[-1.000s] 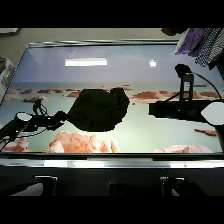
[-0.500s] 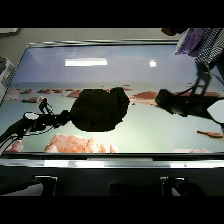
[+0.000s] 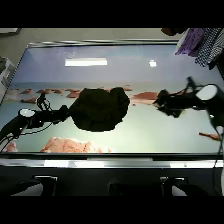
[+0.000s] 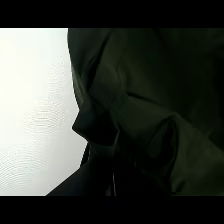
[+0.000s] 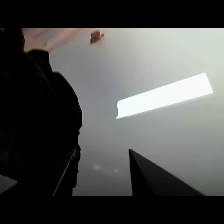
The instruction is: Fold the clothes and pants, and hang the long-sleeved shirts on hangers.
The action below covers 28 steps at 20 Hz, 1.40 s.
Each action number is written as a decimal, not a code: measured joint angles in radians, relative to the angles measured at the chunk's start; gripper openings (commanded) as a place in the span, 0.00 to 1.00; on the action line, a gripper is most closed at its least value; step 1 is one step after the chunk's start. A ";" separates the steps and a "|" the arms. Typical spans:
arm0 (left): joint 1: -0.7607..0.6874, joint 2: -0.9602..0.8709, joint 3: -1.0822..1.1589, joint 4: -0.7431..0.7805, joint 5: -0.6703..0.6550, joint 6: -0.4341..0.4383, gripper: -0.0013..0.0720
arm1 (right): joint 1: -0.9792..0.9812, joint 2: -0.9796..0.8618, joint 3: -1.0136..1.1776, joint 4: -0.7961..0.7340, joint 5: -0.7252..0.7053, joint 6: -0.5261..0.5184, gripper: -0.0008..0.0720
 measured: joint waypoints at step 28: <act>0.000 0.003 0.004 -0.001 -0.054 0.001 0.03 | 0.251 -0.303 -0.008 0.498 -0.459 -0.399 0.89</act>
